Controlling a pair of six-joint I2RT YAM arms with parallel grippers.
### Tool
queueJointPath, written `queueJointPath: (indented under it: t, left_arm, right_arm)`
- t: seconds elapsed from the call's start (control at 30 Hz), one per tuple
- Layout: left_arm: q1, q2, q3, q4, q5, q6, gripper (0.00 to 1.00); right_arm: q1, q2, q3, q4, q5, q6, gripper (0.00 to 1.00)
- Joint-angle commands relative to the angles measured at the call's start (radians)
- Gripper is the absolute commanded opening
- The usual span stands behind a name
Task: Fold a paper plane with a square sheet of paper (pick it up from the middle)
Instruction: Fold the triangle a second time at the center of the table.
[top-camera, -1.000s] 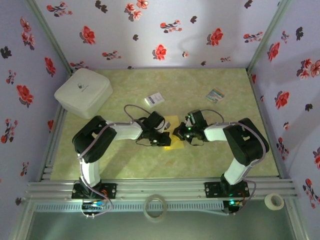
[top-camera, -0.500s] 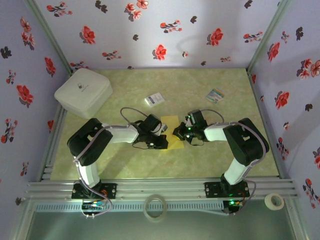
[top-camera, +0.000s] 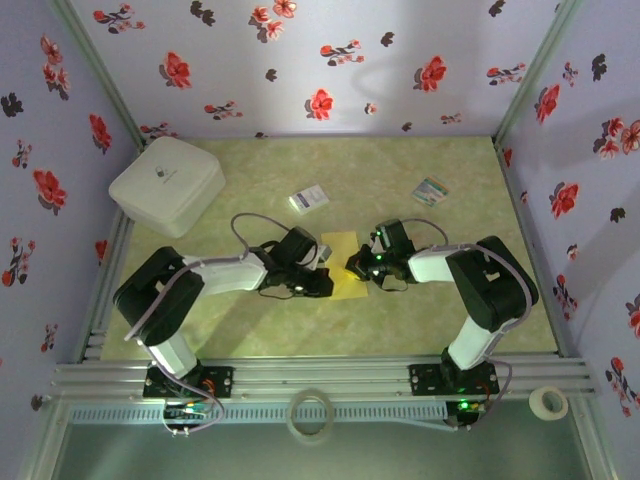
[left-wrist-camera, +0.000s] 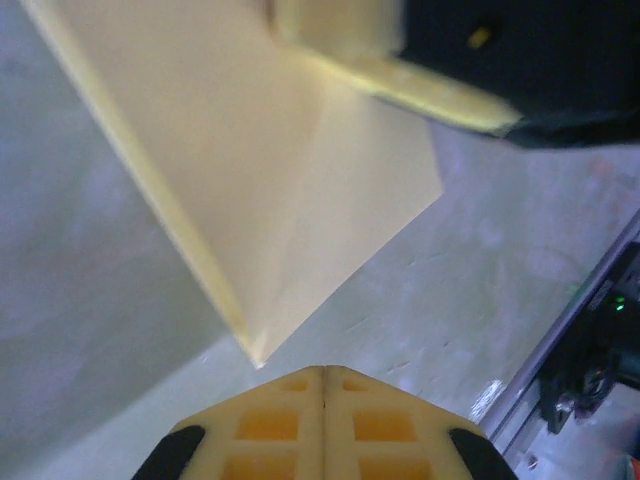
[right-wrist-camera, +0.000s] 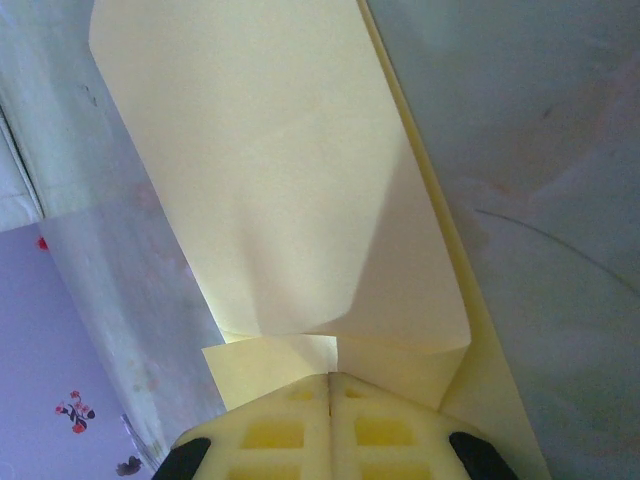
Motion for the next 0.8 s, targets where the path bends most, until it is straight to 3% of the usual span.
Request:
queueJointPath:
  t: [0.0,0.3,0.77]
  left_arm:
    - [0.012,0.046,0.067,0.031,-0.009,-0.015,0.0]
    - [0.015,0.205,0.138,0.019,-0.024,-0.014,0.0]
    - [0.01,0.183,-0.027,0.068,-0.053,-0.042,0.0]
  right_arm:
    - [-0.008,0.012,-0.02,-0.062,0.052,0.015,0.0]
    - [-0.008,0.015,-0.024,-0.041,0.042,0.023,0.0]
    - [0.023,-0.084,0.04,-0.092,0.007,-0.071,0.04]
